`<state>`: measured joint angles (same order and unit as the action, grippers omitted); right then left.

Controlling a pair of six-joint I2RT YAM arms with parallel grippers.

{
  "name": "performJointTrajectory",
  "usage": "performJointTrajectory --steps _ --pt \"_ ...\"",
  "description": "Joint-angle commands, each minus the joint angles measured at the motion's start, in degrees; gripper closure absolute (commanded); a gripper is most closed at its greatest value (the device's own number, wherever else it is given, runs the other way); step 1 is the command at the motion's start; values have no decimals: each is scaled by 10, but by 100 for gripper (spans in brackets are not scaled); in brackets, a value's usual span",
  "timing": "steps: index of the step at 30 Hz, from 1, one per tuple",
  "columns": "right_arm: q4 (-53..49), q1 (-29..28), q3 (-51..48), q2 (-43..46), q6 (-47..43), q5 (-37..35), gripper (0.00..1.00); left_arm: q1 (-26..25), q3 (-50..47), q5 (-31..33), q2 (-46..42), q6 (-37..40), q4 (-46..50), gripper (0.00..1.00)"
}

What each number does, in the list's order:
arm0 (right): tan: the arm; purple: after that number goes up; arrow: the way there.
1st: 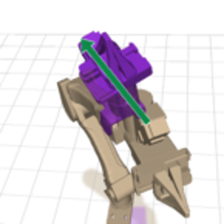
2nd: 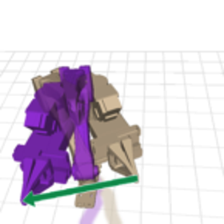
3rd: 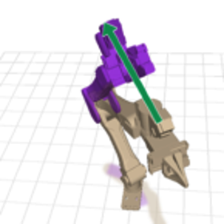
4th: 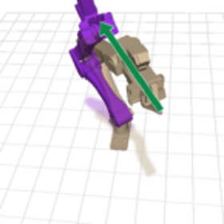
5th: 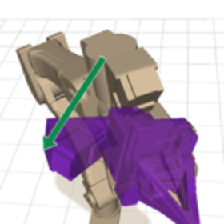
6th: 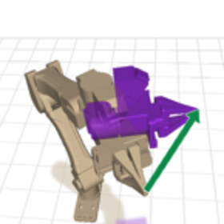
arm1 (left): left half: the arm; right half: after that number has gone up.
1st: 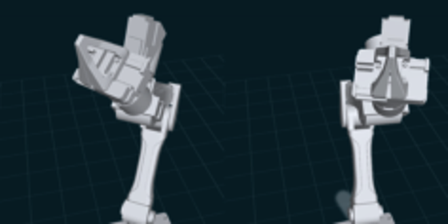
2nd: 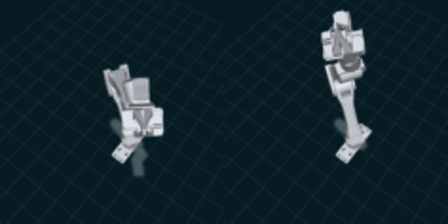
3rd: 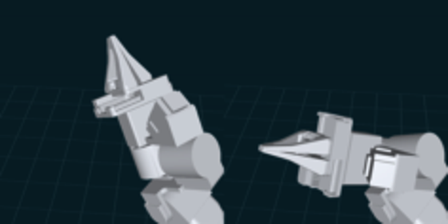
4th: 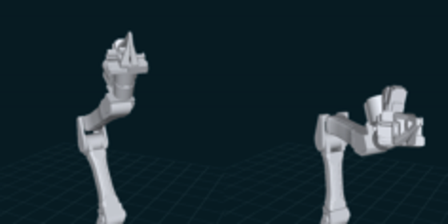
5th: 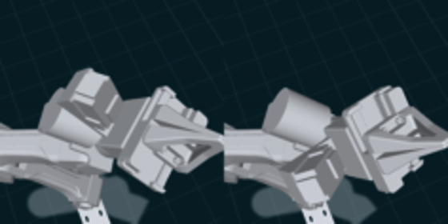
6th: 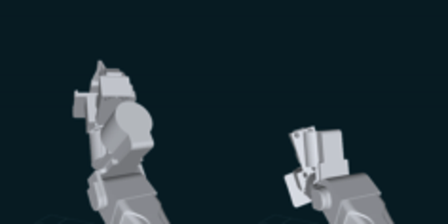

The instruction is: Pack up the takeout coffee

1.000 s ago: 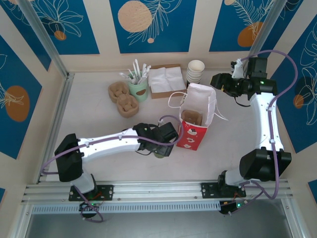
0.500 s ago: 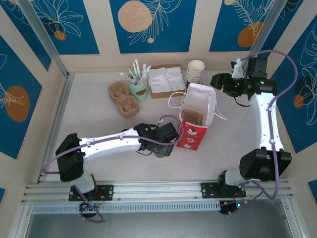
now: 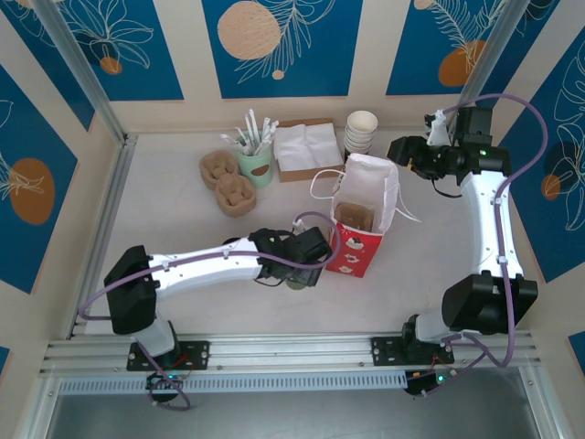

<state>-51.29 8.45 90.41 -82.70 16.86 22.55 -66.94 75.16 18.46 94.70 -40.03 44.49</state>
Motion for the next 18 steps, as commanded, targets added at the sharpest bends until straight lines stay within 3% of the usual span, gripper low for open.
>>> performJointTrajectory --steps 1,18 --pt "-7 -4 -7 12 -3 14 41 -10 -20 -6 22 -6 7 20" --pt "-7 -1 -17 18 -16 22 41 -15 -37 1 0 16 -8 27"
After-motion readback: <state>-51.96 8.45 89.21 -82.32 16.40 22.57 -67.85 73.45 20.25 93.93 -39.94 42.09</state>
